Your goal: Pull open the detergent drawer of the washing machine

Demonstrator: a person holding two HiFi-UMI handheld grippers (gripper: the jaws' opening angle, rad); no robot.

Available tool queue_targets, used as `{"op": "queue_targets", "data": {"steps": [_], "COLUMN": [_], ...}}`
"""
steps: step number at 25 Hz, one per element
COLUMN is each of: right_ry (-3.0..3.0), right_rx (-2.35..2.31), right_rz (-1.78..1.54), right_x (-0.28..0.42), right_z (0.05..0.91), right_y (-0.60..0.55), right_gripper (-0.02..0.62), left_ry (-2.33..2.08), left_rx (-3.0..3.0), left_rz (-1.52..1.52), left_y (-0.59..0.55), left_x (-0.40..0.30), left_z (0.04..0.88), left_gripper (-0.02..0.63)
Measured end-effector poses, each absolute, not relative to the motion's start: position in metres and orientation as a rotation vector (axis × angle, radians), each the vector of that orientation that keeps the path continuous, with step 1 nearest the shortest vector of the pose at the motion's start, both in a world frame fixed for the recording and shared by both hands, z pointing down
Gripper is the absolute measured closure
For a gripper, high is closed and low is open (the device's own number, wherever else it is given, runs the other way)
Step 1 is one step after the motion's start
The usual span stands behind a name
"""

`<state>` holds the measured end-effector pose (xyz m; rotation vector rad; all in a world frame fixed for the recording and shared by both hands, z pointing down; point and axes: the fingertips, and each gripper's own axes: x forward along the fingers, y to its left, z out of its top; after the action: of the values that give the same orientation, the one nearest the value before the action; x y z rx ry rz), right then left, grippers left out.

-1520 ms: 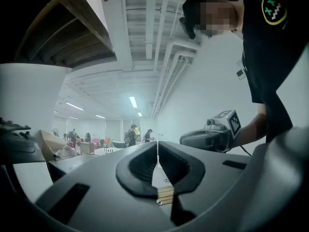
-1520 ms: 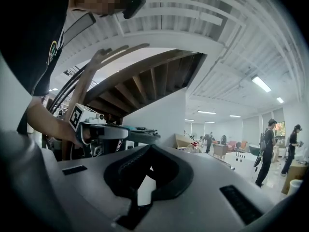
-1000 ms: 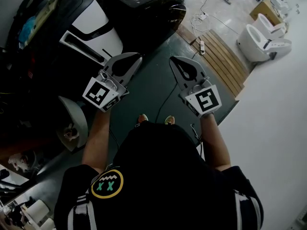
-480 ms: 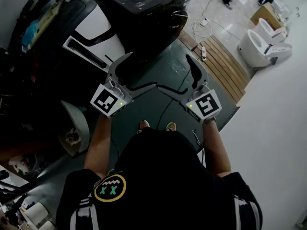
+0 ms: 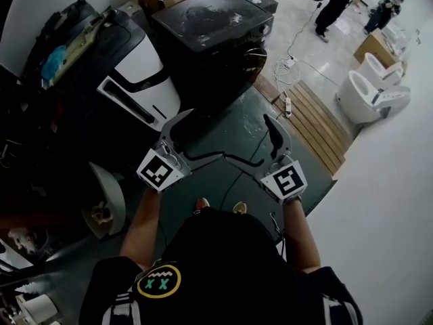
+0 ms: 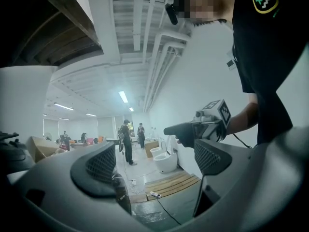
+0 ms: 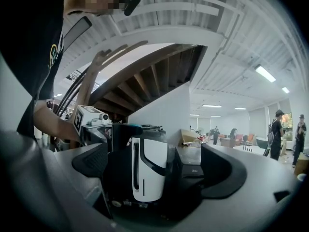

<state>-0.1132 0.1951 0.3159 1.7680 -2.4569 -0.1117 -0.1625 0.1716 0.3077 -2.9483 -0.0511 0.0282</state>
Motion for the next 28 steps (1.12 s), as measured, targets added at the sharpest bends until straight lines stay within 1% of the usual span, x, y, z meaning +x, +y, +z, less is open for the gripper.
{"op": "queue_targets", "data": {"steps": [11, 18, 22, 28], "right_ry": [-2.494, -2.521, -2.519, -2.524], "right_rx": [1.725, 1.679, 1.676, 1.662], "right_rz": [-0.13, -0.143, -0.124, -0.127], "right_x": [-0.074, -0.045, -0.024, 0.001], "right_z": [0.316, 0.326, 0.331, 0.342], "right_y": [0.215, 0.227, 0.212, 0.159], "right_gripper": [-0.005, -0.005, -0.005, -0.005], "left_ry": [0.027, 0.081, 0.097, 0.13], "left_rx": [-2.937, -2.949, -2.953, -2.946], "left_rz": [0.012, -0.019, -0.035, -0.02], "left_y": [0.193, 0.206, 0.19, 0.136], "left_x": [-0.13, -0.107, -0.09, -0.066], "left_z": [0.305, 0.317, 0.323, 0.334], "left_gripper": [0.112, 0.112, 0.112, 0.112]}}
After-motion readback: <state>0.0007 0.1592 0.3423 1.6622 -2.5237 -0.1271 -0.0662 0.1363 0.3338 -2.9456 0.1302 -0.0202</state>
